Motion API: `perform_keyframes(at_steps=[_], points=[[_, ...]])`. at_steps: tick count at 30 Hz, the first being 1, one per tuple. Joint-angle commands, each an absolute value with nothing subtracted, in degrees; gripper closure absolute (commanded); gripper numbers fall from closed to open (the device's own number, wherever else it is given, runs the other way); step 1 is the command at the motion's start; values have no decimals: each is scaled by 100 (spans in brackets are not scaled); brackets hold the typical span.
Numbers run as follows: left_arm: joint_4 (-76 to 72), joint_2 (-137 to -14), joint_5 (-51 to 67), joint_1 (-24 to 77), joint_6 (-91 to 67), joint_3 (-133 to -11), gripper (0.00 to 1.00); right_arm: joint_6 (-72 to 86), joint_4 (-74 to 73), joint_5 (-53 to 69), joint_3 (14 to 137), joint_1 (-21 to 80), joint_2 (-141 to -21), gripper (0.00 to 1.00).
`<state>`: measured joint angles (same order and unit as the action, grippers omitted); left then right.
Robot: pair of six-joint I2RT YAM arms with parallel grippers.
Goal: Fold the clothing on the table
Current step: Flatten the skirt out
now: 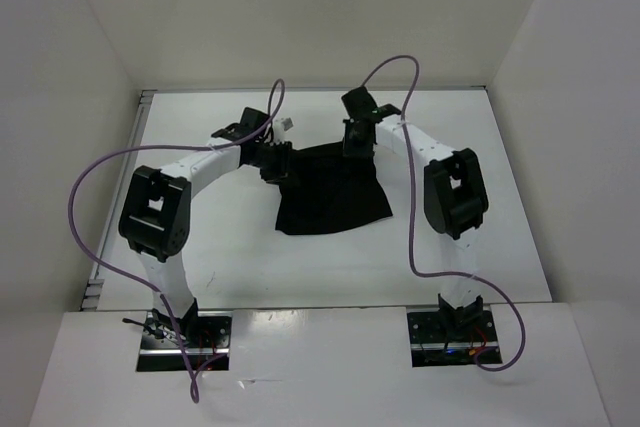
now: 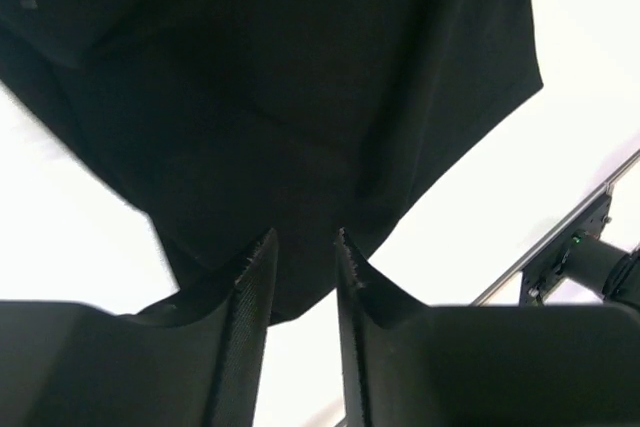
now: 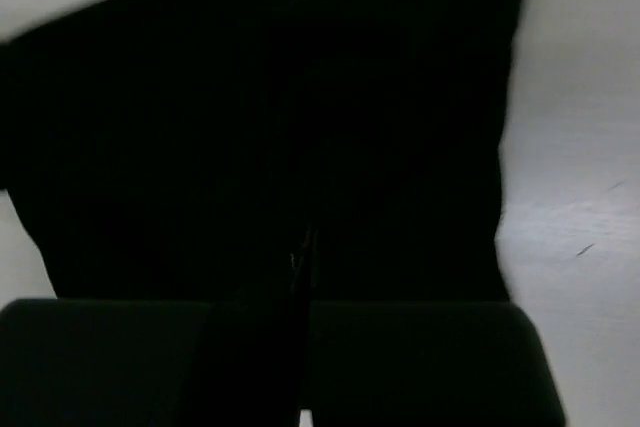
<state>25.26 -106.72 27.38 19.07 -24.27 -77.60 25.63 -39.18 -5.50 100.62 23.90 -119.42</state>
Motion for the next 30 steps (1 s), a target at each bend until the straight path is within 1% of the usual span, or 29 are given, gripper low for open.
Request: perform_keyframes(at_steps=[1, 2, 4, 5, 6, 13, 17, 21, 24, 27, 28, 30], points=[[2243, -10477, 2936, 2135, -2619, -7656, 64, 2540, -3823, -124, 9712, 2724, -11355, 100], [2189, -10477, 2988, 2240, -2706, -7586, 66, 2540, -3823, 7, 9616, 2777, -11355, 100], [2128, -10564, 2910, 2293, -2856, -7410, 89, 2540, -3762, 167, 9510, 2969, -11355, 100], [2127, -10617, 2805, 2294, -2909, -7357, 99, 2540, -3762, 245, 9510, 3023, -11425, 100], [2066, -10748, 2717, 2294, -3057, -7243, 100, 2540, -3762, 316, 9562, 3023, -11548, 100], [1723, -11276, 2435, 2294, -3761, -6829, 100, 2540, -3648, 641, 10115, 3146, -12269, 100], [1723, -11539, 2435, 2294, -3762, -6777, 100, 2540, -3770, 721, 10834, 3146, -12796, 100], [1845, -11540, 2303, 2355, -3762, -6776, 100, 2540, -3946, 730, 11407, 3146, -13279, 100], [1898, -11540, 2180, 2355, -3762, -6776, 100, 2540, -4077, 528, 12030, 3146, -13666, 100], [2030, -11540, 2075, 2417, -3648, -6838, 100, 2540, -4244, 405, 12926, 2892, -14149, 100], [2082, -11540, 2074, 2469, -3647, -6838, 100, 2592, -4297, 343, 13546, 2831, -14455, 100], [2153, -11487, 1995, 2522, -3595, -6838, 100, 2646, -4560, 133, 14348, 2647, -14825, 100]])
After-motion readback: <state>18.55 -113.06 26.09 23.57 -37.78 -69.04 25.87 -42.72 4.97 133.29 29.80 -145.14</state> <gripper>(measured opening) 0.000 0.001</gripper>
